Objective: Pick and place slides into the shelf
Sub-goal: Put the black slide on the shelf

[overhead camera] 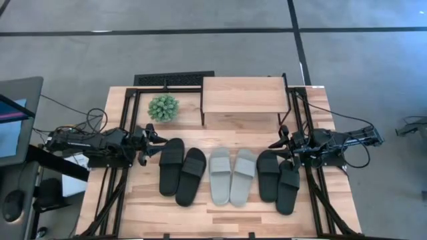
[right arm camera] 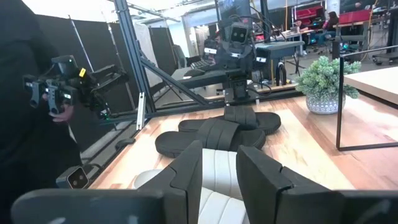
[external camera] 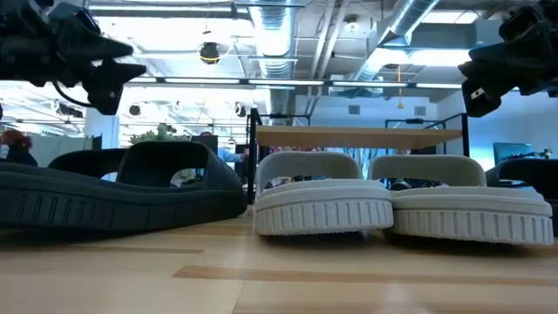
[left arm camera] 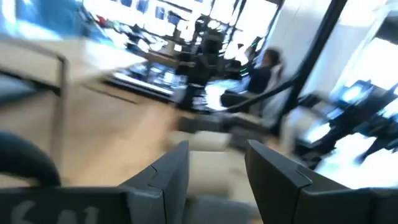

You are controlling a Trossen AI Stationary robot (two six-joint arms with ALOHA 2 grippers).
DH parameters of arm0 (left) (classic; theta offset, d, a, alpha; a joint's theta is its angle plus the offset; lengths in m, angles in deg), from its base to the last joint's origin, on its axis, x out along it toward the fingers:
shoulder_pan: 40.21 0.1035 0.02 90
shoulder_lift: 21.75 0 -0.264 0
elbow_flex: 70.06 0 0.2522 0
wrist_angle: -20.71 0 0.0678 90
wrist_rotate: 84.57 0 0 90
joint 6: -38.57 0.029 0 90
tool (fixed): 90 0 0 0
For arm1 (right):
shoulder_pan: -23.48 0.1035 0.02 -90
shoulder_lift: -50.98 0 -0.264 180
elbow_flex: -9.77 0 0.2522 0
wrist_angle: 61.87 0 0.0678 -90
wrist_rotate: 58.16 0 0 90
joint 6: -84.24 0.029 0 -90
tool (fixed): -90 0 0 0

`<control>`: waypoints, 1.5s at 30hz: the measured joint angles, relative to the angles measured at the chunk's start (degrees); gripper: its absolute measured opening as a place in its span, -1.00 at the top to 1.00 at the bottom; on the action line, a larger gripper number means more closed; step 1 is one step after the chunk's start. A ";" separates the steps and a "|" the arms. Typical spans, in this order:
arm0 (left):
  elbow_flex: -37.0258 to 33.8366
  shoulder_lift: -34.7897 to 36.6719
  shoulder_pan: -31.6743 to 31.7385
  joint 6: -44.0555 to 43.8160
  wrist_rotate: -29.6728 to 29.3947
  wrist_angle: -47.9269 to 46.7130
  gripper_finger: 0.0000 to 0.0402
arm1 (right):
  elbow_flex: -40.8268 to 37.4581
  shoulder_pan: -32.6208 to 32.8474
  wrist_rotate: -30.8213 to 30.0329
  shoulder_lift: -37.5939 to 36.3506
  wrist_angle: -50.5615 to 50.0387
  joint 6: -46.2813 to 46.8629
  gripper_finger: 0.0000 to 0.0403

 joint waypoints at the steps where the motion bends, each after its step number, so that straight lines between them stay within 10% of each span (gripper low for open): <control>1: 0.00 0.00 -0.01 -2.73 0.22 0.12 0.28 | 0.00 0.02 0.00 -0.02 -0.02 0.00 0.56; 13: 0.09 -0.02 -0.02 -20.02 -14.97 1.09 0.28 | -0.04 0.00 -0.10 -0.01 0.77 1.14 0.56; 24: 0.17 0.00 0.00 -29.29 -26.79 1.65 0.28 | -0.04 -1.15 -4.95 -0.02 19.40 38.76 0.56; 35: 0.20 -0.02 -0.02 -31.96 -9.43 14.25 0.28 | -0.04 -2.34 -12.17 -0.01 17.61 52.74 0.56; 45: 0.26 -3.78 -6.43 -27.63 -4.97 28.49 0.28 | -0.04 -2.34 -14.01 0.00 35.05 36.73 0.56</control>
